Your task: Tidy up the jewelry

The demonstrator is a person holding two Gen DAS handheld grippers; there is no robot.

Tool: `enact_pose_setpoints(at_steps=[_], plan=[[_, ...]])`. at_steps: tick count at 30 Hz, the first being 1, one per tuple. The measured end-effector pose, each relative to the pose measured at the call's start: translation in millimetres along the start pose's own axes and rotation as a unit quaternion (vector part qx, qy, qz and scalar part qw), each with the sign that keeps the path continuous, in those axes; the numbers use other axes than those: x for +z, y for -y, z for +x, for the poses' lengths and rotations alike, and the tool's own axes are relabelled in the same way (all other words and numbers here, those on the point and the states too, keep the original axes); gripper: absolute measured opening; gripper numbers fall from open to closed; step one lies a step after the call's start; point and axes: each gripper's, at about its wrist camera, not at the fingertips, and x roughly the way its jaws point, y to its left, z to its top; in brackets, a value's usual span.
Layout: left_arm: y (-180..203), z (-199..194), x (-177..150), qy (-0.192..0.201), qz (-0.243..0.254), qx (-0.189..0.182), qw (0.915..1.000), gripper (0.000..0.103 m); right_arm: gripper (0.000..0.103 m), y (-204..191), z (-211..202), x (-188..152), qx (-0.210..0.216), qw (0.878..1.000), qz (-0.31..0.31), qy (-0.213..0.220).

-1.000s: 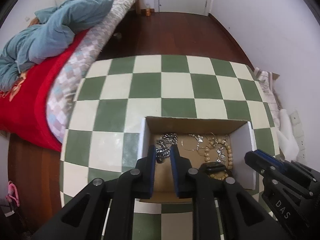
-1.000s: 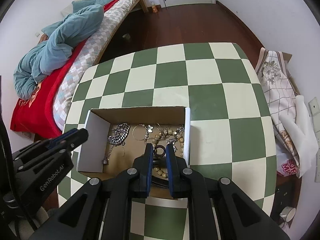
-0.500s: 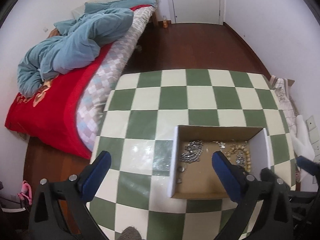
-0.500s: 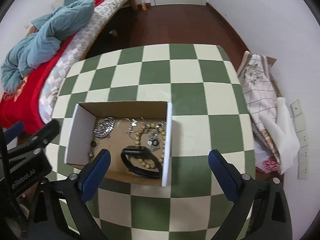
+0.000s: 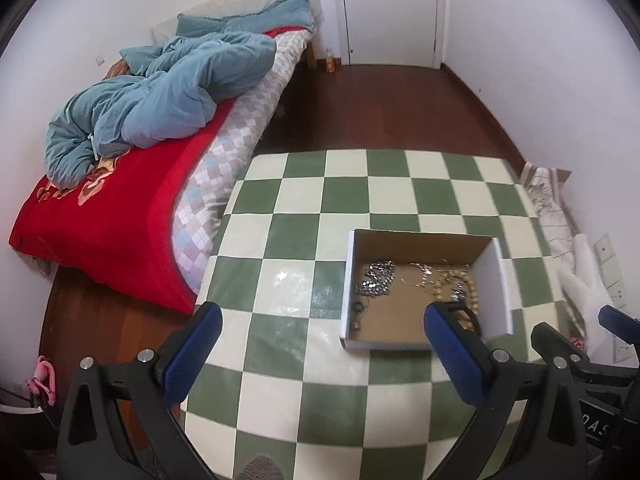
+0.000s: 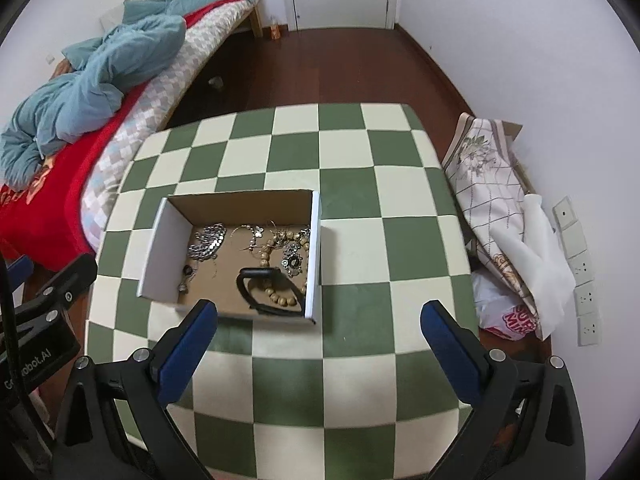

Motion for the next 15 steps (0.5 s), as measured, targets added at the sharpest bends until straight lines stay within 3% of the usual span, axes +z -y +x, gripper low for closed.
enact_pose_setpoints(at_steps=[15], plan=[[-23.1,-120.2,-19.6,0.059,-0.016,-0.022,0.9979,0.103,0.103,10.7,-130.5,-36.4,0.006,0.997,0.004,0.076]])
